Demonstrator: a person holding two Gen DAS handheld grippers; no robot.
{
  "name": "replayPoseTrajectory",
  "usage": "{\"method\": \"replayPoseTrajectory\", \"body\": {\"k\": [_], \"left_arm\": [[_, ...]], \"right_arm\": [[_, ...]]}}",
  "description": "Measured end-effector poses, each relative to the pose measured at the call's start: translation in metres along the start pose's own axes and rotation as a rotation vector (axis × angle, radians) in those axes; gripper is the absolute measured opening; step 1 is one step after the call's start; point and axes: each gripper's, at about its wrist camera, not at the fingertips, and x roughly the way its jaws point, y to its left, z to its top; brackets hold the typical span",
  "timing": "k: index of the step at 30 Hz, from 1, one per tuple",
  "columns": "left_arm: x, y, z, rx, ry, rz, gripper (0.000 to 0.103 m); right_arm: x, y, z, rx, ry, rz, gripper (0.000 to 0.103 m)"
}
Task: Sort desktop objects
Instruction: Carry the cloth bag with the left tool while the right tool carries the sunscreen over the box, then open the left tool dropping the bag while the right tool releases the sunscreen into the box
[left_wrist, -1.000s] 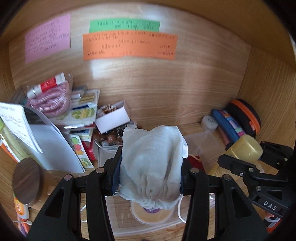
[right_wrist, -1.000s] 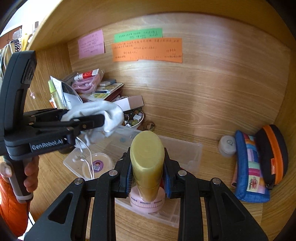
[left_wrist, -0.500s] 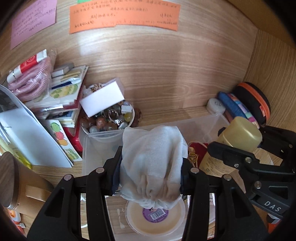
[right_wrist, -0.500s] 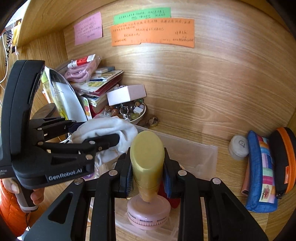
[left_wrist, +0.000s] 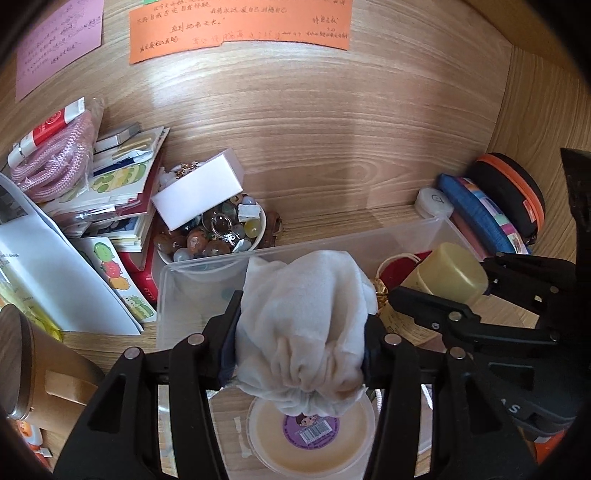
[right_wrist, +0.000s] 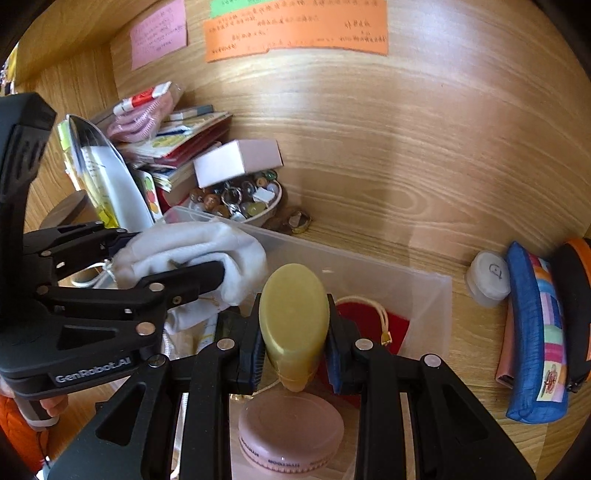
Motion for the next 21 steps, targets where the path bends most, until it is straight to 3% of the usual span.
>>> {"method": "replayPoseTrajectory", "body": {"k": [19,21], "left_arm": [[0.013,-0.012,-0.004,0.044,0.030,0.008,0.055],[0.011,-0.012,-0.006,0.055,0.023,0.014,0.055]], "right_arm": [[0.005,-0.022,-0.001,0.052,0.010,0.003,0.025],[0.002,-0.023,0.000,0.043,0.005,-0.003,0.031]]}}
